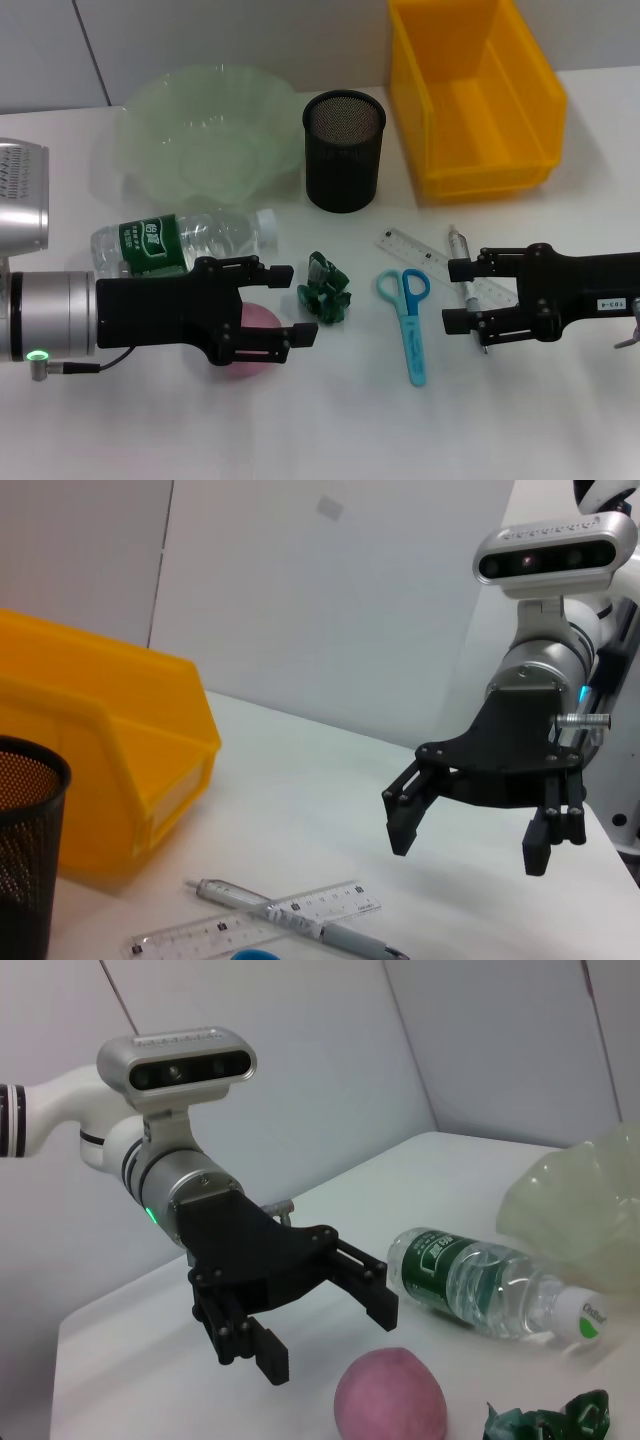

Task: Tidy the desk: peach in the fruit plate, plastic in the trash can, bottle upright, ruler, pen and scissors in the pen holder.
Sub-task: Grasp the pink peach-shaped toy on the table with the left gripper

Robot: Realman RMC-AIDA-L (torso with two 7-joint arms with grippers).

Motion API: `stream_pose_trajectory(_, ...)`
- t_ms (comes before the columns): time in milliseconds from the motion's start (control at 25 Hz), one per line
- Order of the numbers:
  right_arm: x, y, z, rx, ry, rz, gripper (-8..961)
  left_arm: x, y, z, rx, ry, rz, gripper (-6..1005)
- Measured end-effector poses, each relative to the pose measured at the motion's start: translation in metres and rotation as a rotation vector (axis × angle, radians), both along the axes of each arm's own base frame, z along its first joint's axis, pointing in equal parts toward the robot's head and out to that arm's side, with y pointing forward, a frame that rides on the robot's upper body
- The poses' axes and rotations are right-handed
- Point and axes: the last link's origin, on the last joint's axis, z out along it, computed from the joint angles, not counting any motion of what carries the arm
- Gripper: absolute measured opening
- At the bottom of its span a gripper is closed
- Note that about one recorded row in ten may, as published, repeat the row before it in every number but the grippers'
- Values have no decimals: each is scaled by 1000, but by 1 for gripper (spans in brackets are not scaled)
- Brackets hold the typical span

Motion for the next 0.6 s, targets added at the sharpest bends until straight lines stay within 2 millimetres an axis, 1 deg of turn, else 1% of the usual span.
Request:
stream_pose_trajectory(440,-1,0,-1,-4,1,1,805,0,-1,0,-4,-1,-2,807)
stream_pose_trajectory(600,-1,0,-1,-1,3,-1,803,4,3,4,13,-5,-18,806)
